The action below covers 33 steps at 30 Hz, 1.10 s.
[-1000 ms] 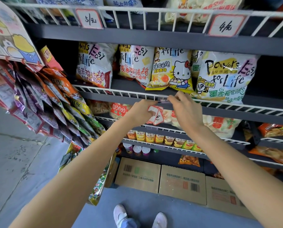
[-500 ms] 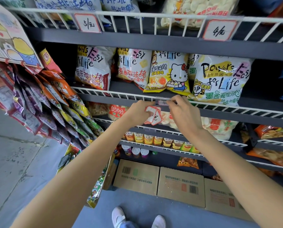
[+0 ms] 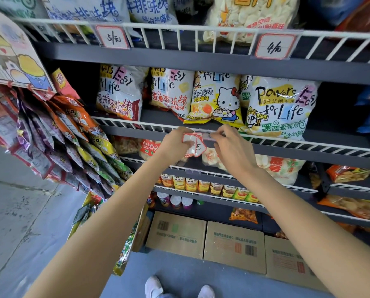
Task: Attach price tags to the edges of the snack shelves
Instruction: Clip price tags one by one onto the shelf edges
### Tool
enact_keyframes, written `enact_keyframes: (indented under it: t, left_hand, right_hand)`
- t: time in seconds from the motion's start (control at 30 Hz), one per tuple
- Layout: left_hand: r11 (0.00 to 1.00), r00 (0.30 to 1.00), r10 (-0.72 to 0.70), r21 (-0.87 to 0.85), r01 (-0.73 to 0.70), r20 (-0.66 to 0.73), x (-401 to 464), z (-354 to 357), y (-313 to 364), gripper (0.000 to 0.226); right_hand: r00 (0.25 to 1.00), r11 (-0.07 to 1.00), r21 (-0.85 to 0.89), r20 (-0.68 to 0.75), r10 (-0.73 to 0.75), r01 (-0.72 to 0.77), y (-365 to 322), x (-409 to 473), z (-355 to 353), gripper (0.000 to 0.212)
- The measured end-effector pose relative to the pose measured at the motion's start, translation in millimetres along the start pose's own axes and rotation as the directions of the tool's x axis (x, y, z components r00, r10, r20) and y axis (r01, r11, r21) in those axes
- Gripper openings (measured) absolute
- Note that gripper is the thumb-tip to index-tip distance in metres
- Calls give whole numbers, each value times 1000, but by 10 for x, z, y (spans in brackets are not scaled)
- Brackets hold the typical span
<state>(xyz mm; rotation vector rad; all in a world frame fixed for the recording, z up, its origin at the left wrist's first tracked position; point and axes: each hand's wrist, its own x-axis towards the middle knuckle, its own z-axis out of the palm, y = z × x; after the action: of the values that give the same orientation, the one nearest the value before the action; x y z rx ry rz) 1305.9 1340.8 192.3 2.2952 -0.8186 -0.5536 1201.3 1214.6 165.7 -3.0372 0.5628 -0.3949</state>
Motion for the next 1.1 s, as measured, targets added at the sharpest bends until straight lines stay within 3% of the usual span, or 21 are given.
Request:
enact_keyframes:
  t: [0.13,0.3,0.4,0.5,0.6,0.77,0.97,1.1]
  left_hand:
    - [988,995,-36,-152,22,-89,-62,-16,-2,32]
    - [987,998,-1,-159,-9,-61,-44,-73,57,29]
    - [983,997,26,-181,-38,-69,-39,-129,68,30]
    - [980,997,52,-188,-62,-61,-84,-124,112,30]
    - [981,993,118,-151,-119,-19,-173,-43,243,28]
    - [968,973,228,-113,-222,38,-269,171,588,29]
    - [961,962,267,-84,-262,58,-360,579,1069,33]
    - [961,964,264,-96,-259,39,-402,985,1491,29]
  right_hand:
    - [997,999,-48,81,17,-13,-82,-35,-88,44]
    - [991,998,-59,136,14,-6,-113,-28,-146,49]
    - [979,985,129,183,87,-112,-121,-14,-145,40]
    - [957,792,538,168,236,-290,-154,-66,-264,34]
    - [919,537,756,227,322,-375,-161,-195,-483,28]
    - [899,384,861,169,405,-334,104,-476,-738,20]
    - [856,149,923,257,450,-355,708,-816,-873,23]
    - [846,123,921,277,455,-368,1241,-1034,-950,21]
